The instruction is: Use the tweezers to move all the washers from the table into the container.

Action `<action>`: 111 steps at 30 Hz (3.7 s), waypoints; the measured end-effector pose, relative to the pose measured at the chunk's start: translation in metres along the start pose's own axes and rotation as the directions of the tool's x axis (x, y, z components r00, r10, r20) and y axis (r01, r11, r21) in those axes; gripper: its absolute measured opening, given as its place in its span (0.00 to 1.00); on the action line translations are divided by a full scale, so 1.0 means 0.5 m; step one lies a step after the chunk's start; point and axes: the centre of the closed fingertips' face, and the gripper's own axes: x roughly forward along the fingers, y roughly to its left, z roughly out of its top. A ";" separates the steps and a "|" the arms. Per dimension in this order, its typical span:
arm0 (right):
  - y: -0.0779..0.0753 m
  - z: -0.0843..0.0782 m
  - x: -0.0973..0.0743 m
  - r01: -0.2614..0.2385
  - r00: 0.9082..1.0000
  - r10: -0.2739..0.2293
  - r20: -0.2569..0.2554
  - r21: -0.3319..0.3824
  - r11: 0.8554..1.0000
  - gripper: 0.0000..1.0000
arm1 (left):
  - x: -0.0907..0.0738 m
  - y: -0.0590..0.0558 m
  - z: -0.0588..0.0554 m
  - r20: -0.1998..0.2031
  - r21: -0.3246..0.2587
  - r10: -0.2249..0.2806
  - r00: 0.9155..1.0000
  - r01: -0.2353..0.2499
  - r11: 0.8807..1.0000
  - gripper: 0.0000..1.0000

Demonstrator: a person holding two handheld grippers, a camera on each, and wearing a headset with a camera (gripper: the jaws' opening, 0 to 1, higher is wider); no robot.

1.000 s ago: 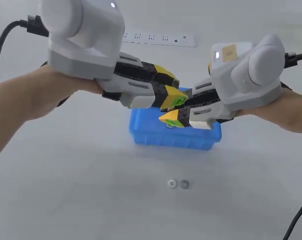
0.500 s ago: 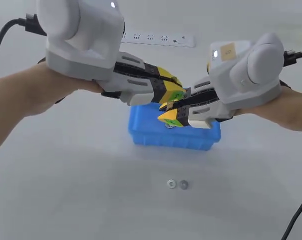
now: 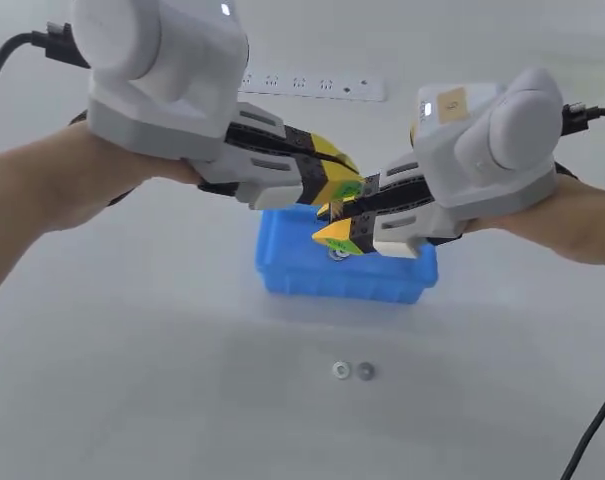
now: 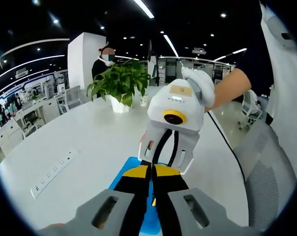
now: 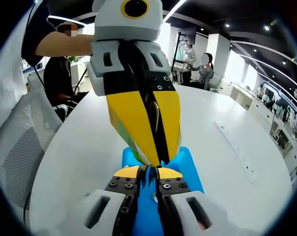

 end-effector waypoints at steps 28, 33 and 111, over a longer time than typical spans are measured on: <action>0.010 -0.028 -0.094 0.165 0.986 -0.165 -0.009 0.063 0.984 0.66 | -0.054 -0.025 0.036 -0.025 0.039 0.055 0.998 -0.054 0.998 0.06; 0.052 -0.044 -0.126 0.172 0.985 -0.173 0.001 0.095 0.981 0.69 | -0.065 -0.054 0.047 0.002 0.004 0.068 0.998 -0.068 0.998 0.06; 0.263 -0.164 -0.154 0.096 0.995 -0.089 -0.036 0.352 0.931 0.79 | -0.002 -0.192 -0.088 -0.031 -0.034 0.046 0.998 -0.047 0.998 0.06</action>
